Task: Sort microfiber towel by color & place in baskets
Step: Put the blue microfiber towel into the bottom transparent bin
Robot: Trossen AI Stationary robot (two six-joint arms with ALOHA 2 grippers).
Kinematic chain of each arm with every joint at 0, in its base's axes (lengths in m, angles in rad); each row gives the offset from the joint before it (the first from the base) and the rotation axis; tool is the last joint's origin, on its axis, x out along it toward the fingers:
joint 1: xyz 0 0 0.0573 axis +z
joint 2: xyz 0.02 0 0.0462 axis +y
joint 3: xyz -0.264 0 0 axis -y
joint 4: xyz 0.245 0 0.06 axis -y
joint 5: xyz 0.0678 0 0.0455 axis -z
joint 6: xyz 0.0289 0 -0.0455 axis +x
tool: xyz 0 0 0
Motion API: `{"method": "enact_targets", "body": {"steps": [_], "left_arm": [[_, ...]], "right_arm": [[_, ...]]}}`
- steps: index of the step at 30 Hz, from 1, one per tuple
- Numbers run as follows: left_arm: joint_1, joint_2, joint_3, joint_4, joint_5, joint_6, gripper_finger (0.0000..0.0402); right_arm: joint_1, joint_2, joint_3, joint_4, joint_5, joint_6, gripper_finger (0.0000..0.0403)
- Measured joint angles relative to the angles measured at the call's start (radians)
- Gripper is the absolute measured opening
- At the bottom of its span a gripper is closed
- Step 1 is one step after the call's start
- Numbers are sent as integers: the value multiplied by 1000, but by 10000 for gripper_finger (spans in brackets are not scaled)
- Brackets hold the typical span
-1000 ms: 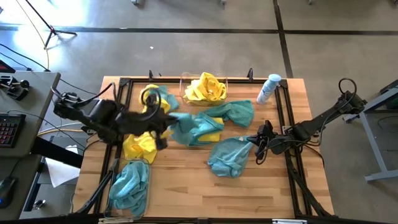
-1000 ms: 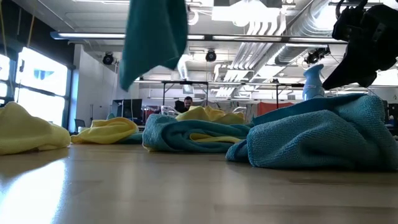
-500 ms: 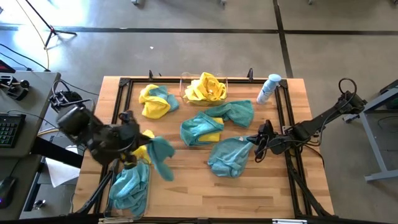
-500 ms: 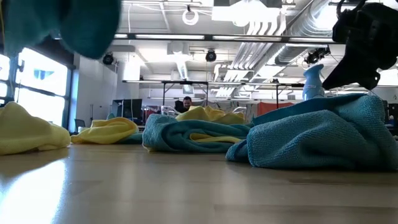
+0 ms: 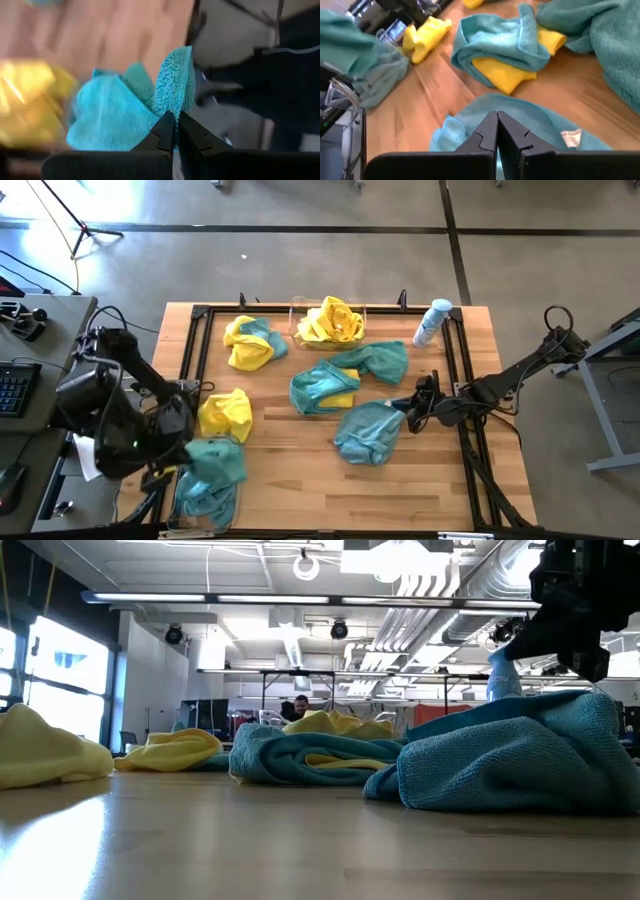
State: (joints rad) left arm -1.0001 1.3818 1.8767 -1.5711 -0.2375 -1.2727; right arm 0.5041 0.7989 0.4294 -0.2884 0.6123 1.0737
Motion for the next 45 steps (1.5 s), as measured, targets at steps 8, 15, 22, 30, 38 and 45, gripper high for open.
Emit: {"method": "enact_targets", "body": {"steps": [8,15,22,30,38,45], "left_arm": [[-147,87,0,0,108,-232,0],[-186,205,-1,98,182,-171,0],[-231,283,-2,41,188,-95,0],[-199,307,-118,31,25,-137,0],[-200,306,-354,264,71,-390,0],[-190,306,-485,451,69,-725,0]], "right_arm": [[0,80,0,84,41,1,0],[0,192,0,145,37,55,0],[0,286,0,256,34,53,0],[0,337,0,330,34,53,0],[0,341,0,364,26,53,0],[0,341,0,373,26,53,0]]}}
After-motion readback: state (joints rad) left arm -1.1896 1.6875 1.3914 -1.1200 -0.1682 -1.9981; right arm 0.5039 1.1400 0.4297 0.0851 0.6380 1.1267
